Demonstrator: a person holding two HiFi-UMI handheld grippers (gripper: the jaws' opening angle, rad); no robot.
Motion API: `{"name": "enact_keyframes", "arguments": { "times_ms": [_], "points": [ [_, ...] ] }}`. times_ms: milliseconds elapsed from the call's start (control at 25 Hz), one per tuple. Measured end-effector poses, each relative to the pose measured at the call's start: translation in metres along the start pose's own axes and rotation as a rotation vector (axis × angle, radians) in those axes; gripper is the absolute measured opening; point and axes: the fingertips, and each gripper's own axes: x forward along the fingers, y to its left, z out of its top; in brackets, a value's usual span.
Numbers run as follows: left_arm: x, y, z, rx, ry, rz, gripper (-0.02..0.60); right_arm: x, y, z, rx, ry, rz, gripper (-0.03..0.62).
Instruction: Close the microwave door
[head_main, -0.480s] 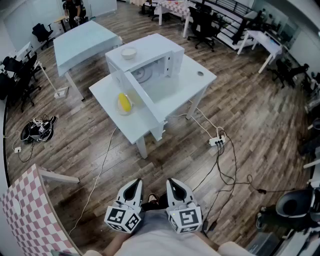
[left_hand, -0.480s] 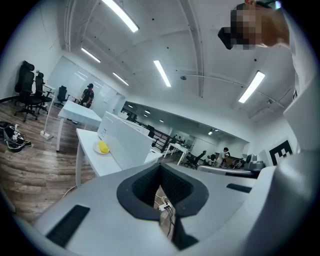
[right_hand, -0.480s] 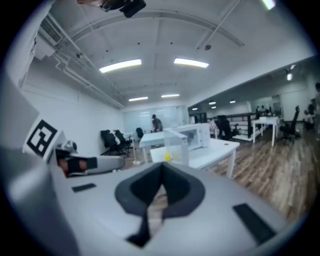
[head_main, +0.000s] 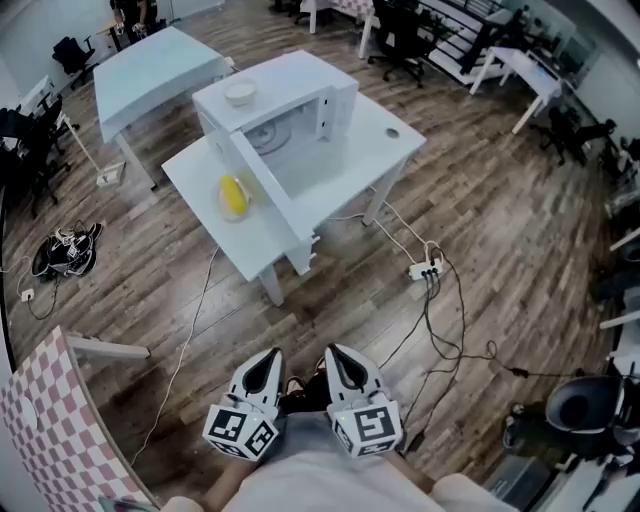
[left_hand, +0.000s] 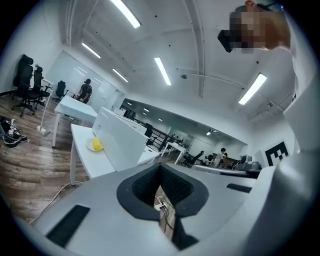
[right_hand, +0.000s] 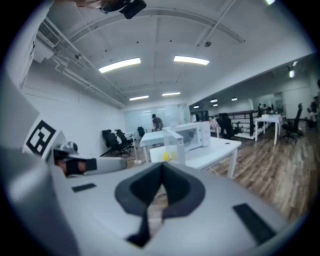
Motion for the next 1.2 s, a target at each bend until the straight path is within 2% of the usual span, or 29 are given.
{"name": "enact_keyframes", "arguments": {
  "times_ms": [280, 720, 920, 1200],
  "points": [
    [0.024, 0.002, 0.003, 0.022, 0.017, 0.05, 0.015, 0.012, -0.014, 0.013, 0.001, 0.004, 0.08, 0.021],
    [0.068, -0.014, 0.007, 0.034, 0.022, 0.035, 0.015, 0.015, -0.057, 0.033, 0.014, -0.048, 0.1, 0.021],
    [0.078, -0.02, 0.005, 0.05, -0.004, 0.044, 0.016, 0.015, -0.067, 0.034, -0.002, -0.061, 0.129, 0.021],
    [0.077, -0.013, 0.014, 0.039, -0.037, 0.106, 0.015, 0.016, -0.066, 0.039, 0.007, -0.073, 0.206, 0.021]
  ]
}}
